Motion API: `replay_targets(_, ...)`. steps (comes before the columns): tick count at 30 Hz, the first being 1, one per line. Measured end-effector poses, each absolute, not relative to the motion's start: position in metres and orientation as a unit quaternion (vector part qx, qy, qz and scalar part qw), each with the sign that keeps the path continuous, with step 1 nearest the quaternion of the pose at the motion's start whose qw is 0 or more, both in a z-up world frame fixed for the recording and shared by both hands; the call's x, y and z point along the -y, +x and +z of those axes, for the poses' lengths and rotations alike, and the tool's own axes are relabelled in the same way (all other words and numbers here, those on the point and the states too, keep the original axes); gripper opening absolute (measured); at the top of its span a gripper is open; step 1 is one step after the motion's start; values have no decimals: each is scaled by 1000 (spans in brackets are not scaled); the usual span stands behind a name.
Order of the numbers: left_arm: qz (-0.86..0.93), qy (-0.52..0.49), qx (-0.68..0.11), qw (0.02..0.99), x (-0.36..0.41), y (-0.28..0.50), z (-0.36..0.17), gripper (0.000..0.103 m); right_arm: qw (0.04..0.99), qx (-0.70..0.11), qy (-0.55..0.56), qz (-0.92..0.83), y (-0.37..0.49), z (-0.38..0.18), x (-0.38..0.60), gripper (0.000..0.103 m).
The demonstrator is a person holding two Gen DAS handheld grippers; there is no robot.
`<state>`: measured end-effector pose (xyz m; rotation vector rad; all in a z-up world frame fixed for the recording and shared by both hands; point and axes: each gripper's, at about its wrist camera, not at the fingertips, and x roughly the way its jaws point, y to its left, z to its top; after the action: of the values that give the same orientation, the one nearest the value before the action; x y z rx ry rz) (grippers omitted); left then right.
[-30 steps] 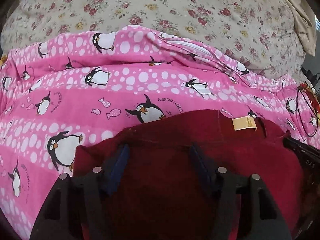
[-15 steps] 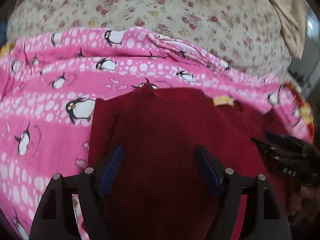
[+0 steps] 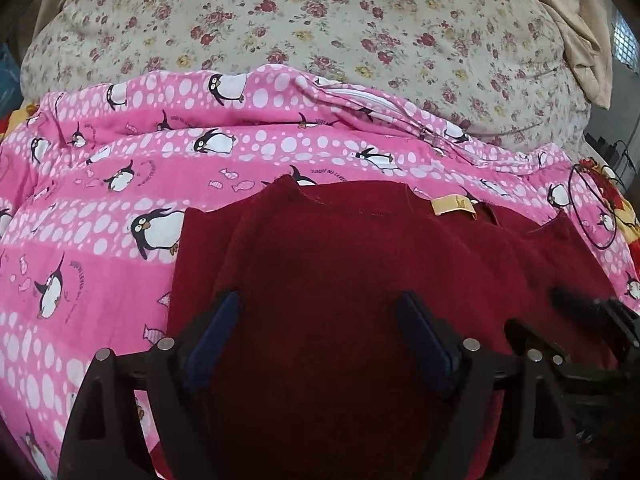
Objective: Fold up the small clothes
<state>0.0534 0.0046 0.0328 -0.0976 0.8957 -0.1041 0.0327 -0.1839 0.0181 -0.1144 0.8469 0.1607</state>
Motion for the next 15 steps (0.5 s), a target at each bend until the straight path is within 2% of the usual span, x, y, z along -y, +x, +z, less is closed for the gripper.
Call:
replay_targets(3,-47,-37,-434,899,-2,54,32,66,906,-416,-58,62,38,18,182,83)
replay_targets(15,-45,-32,-436,898,0,55,32,67,908,-413,-58,49,34,17,183,88)
